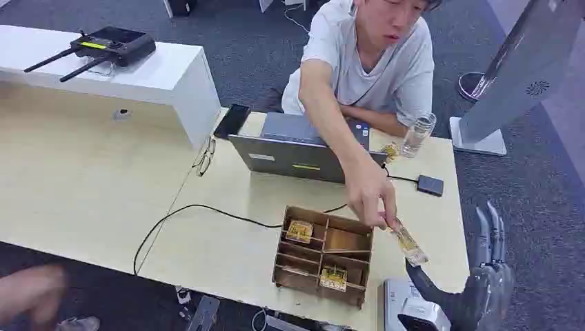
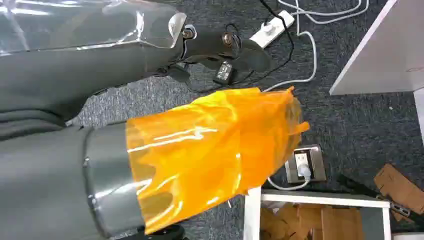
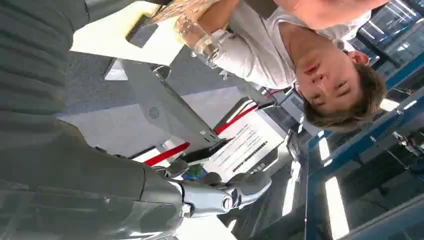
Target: Pass the card to the sensor for recognition and then transmit it.
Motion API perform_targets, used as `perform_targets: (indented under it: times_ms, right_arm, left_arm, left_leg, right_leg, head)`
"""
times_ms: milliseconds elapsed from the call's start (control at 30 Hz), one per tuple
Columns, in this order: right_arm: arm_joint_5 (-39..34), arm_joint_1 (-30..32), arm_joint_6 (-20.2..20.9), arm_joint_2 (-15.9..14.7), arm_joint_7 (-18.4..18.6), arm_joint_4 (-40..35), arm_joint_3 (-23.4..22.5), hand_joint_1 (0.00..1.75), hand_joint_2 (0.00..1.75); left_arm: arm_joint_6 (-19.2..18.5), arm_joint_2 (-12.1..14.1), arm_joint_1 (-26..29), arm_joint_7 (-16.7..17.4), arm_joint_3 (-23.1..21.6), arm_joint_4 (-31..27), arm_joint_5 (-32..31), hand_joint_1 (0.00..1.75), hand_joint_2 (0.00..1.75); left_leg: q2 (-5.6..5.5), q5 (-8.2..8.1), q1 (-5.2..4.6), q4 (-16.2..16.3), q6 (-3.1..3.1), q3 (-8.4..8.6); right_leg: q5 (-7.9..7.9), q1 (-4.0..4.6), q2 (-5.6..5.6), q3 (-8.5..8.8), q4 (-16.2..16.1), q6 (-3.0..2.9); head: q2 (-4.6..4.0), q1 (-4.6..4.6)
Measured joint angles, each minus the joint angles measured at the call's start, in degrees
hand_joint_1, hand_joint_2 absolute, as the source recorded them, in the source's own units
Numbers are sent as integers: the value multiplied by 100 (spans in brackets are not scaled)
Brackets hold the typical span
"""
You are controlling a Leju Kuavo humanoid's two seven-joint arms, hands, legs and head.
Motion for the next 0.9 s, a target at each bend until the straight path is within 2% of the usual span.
perform_targets:
  times_ms: [67, 100, 133, 167, 200, 500, 600, 900]
  right_arm:
    - [7, -1, 20, -11, 39, 0, 0, 0, 175]
    - [11, -2, 26, -15, 48, 0, 0, 26, 175]
    - [15, -2, 35, -22, 48, 0, 0, 138, 175]
    - [17, -2, 41, -26, 52, 2, 0, 157, 175]
    - [20, -2, 44, -26, 55, 2, 0, 169, 175]
    - [20, -14, 124, -37, 79, 2, 0, 162, 175]
    - [15, -21, 129, -37, 79, 2, 2, 173, 175]
    - [22, -48, 201, -37, 79, 2, 9, 175, 175]
  left_arm:
    - [0, 0, 0, 0, -2, 0, 0, 0, 0]
    - [0, 0, 0, 0, -4, 0, 0, 0, 0]
    - [0, 0, 0, 0, -4, 0, 0, 0, 0]
    - [0, 0, 0, 0, -4, 0, 0, 0, 0]
    - [0, 0, 0, 0, -4, 0, 0, 0, 0]
    - [0, 0, 0, 0, -7, 0, 0, 0, 0]
    - [-2, 0, 0, 0, -9, 0, 0, 0, 0]
    - [-2, 0, 0, 4, -11, 0, 0, 0, 0]
  left_leg:
    - [0, 0, 0, 0, 0, 0]
    - [0, 0, 0, 0, 0, 0]
    - [0, 0, 0, 0, 0, 0]
    - [0, 0, 0, 0, 0, 0]
    - [0, 0, 0, 0, 0, 0]
    - [0, 0, 0, 0, 0, 0]
    - [0, 0, 0, 0, 0, 0]
    - [0, 0, 0, 0, 0, 0]
  right_leg:
    - [0, 0, 0, 0, 0, 0]
    - [0, 0, 0, 0, 0, 0]
    - [0, 0, 0, 0, 0, 0]
    - [0, 0, 0, 0, 0, 0]
    - [0, 0, 0, 0, 0, 0]
    - [0, 0, 0, 0, 0, 0]
    - [0, 0, 0, 0, 0, 0]
    - [0, 0, 0, 0, 0, 0]
  head:
    - [0, 0]
    - [0, 2]
    - [0, 0]
    - [0, 2]
    - [0, 2]
    - [0, 2]
    - [0, 2]
    - [0, 0]
